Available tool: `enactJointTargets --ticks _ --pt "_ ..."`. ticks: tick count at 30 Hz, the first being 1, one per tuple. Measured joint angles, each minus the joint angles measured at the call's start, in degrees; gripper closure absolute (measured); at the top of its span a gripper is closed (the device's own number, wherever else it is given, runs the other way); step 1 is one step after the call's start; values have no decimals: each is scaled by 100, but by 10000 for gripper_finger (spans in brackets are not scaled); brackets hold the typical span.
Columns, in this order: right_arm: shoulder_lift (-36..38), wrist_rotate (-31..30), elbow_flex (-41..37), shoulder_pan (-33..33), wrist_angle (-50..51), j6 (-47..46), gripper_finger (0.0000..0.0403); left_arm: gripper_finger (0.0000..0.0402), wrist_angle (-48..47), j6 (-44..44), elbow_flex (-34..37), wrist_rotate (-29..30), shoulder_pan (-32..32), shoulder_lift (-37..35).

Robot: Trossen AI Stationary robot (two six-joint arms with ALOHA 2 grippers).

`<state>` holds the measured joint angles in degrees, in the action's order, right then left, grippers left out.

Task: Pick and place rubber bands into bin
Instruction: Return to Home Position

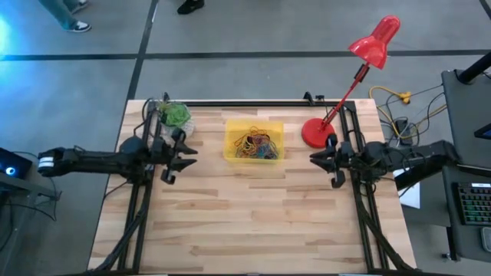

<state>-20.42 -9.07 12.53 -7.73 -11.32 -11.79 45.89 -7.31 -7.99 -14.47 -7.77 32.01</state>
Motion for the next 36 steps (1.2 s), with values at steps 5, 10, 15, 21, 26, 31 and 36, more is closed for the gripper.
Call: enactJointTargets --ticks 5,10,15,21,26,31,36 --pt "340 8 -130 98 7 6 346 289 -64 -98 408 25 5 -599" --pt "710 8 -267 105 50 -4 346 289 -179 -129 687 23 58 -1095" --pt "1197 8 -475 103 74 -24 346 289 -470 -76 748 -47 170 -1487" --pt "1878 -22 -869 103 80 -26 346 289 -991 -72 750 -207 199 -1978" --pt "2024 -206 -1188 105 -41 -94 346 289 -1346 0 752 -494 209 -2400" --pt "2043 -270 -1201 114 66 -134 346 289 -2084 -129 754 -681 242 -2822" --pt "2043 -291 -1201 118 475 -298 346 289 -2549 66 757 -716 317 -3031"
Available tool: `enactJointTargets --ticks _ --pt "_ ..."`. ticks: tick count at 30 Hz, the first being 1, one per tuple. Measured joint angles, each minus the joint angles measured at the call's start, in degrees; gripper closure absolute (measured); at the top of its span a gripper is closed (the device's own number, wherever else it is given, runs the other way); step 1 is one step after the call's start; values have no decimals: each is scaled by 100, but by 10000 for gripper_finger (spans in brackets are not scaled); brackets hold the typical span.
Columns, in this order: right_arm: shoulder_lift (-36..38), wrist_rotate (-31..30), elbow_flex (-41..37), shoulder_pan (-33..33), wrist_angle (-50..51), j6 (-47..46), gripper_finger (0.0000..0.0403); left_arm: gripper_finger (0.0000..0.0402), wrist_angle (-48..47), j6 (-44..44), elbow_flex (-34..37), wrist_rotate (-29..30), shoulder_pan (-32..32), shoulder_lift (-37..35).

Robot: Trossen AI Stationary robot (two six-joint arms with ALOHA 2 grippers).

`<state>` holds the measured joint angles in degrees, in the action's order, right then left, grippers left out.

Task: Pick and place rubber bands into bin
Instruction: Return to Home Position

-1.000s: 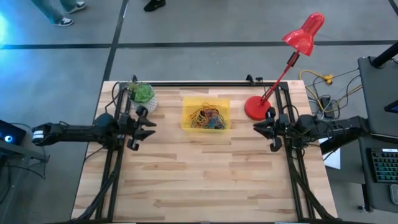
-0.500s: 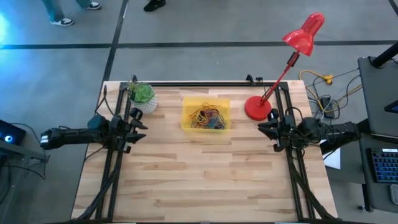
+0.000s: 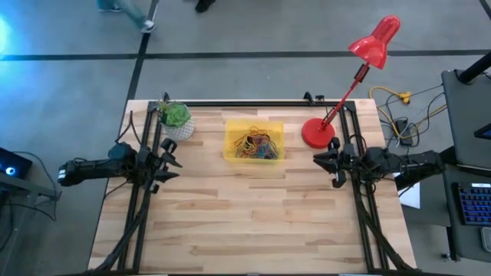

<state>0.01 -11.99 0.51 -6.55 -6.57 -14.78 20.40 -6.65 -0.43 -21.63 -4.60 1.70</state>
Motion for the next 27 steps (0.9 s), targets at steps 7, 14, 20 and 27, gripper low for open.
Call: enactJointTargets --ticks 7,14,20,27 --pt "0 -94 0 0 124 -136 346 289 1 126 4 2 62 60" --pt "-2 -168 0 -2 181 -124 346 289 -17 126 7 -20 264 54" --pt "-51 -688 3 -1 340 21 346 289 -931 -180 8 402 269 63" --pt "-76 -768 3 -2 341 44 346 289 -1360 131 9 1209 267 163"
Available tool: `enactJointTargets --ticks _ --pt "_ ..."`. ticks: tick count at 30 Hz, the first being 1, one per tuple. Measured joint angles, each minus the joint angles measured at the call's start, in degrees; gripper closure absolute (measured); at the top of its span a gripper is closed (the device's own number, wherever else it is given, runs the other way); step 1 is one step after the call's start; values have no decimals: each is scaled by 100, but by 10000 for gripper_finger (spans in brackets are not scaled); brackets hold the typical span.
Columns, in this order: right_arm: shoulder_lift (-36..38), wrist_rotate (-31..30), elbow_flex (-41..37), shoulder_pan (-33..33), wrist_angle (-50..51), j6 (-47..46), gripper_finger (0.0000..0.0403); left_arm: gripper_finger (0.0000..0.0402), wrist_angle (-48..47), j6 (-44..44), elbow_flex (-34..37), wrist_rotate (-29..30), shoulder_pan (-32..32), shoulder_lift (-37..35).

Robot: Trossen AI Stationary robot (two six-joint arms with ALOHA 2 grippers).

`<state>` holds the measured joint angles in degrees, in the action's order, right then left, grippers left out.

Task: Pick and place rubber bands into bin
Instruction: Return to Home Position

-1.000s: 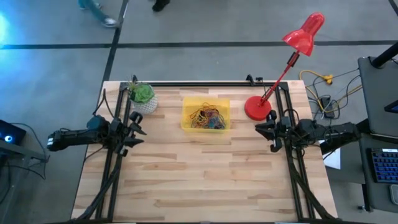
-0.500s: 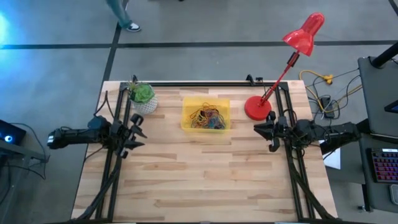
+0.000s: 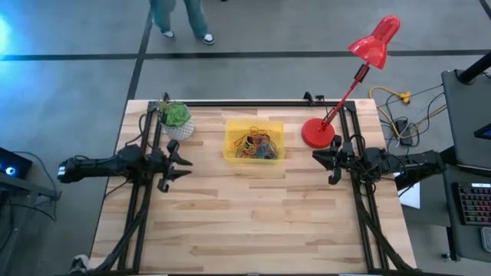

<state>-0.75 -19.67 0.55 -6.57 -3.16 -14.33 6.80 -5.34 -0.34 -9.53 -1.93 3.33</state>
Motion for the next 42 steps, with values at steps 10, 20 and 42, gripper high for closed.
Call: enactJointTargets --ticks 10,20,42 --pt "-17 1 1 0 -2 133 346 289 -467 168 2 191 -4 275" --pt "-13 3 1 0 -2 143 346 289 -465 133 2 258 -4 935" --pt "-16 12 1 -1 -2 129 346 289 495 446 -22 -50 9 899"
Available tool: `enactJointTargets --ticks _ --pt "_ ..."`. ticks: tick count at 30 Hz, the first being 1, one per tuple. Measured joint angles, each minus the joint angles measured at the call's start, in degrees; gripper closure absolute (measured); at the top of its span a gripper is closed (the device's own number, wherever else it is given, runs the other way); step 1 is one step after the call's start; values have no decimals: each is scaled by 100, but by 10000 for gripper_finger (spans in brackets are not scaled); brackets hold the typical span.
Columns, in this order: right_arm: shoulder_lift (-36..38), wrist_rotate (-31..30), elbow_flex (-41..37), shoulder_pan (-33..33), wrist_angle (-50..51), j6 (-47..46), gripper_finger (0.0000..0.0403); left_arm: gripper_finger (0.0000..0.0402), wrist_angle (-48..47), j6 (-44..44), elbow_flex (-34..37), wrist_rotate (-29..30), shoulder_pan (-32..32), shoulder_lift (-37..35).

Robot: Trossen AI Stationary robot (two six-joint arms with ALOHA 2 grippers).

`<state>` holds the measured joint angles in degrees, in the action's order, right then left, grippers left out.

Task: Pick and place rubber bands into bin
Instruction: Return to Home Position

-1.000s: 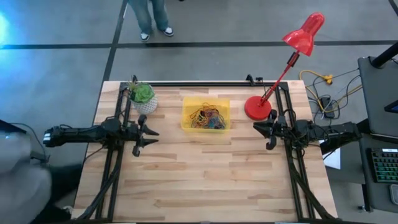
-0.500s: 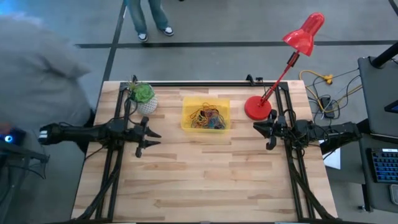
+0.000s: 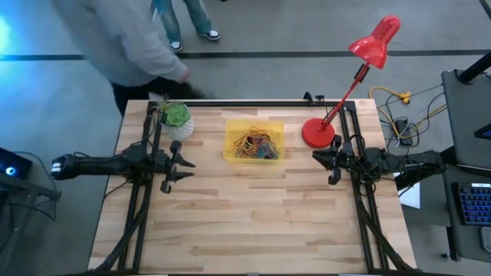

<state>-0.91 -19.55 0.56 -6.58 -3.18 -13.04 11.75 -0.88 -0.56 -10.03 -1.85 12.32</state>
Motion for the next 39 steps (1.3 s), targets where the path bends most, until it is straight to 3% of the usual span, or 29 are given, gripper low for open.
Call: enactJointTargets --ticks 9,39 --pt "0 2 2 -1 -2 -2 346 289 -849 204 18 -142 2 -1135" --pt "4 0 2 1 -4 0 346 289 -903 430 18 -38 -2 -899"
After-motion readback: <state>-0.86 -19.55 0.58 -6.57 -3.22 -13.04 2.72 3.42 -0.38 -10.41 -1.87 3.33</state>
